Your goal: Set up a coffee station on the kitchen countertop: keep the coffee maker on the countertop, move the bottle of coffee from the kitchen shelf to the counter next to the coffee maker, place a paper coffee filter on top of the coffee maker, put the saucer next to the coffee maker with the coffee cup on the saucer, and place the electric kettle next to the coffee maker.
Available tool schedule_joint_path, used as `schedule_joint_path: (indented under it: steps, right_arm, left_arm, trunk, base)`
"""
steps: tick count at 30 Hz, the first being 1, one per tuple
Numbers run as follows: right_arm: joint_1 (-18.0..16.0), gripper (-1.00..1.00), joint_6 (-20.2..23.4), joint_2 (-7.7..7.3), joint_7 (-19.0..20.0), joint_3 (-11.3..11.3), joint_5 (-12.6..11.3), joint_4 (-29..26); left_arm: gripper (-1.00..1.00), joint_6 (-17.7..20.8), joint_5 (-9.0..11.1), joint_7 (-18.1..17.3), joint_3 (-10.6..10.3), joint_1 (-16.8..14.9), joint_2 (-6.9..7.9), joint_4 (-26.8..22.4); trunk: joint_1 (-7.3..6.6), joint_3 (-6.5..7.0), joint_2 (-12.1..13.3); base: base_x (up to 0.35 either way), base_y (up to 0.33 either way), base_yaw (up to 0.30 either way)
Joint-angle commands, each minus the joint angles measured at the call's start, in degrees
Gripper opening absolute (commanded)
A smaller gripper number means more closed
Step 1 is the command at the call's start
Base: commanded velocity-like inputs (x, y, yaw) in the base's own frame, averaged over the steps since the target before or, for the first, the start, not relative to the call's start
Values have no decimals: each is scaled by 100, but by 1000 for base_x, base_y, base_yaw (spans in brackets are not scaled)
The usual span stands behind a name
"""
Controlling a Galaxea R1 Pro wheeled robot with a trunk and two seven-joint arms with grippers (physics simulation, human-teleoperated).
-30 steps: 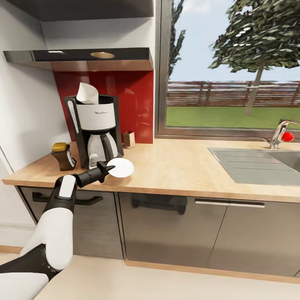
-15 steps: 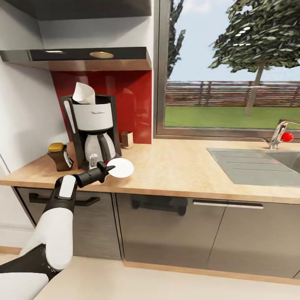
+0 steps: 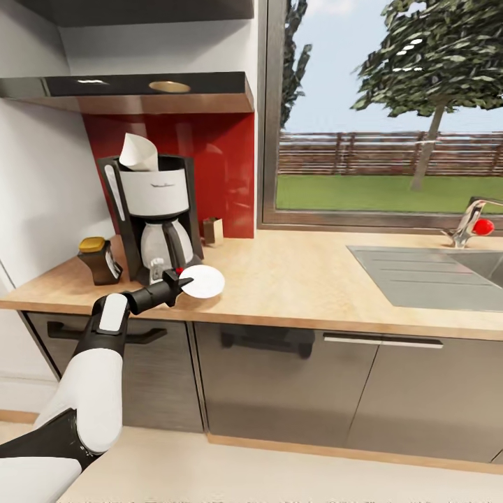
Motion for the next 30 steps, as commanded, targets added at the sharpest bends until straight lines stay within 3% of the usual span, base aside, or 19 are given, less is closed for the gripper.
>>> schedule_joint_path:
  steps: [1,30]
  right_arm:
    - [-4,100,-18,-1,16,-26,27,4]
    - [-4,100,-18,-1,15,-26,27,5]
  left_arm:
    - [-100,35,-41,-45,35,-7,-7,0]
    - [-100,35,-42,-45,35,-6,-7,23]
  trunk:
    - [-1,-15,-3]
    - [-1,-172,-3]
  base:
    - [0,0,0]
    - [0,0,0]
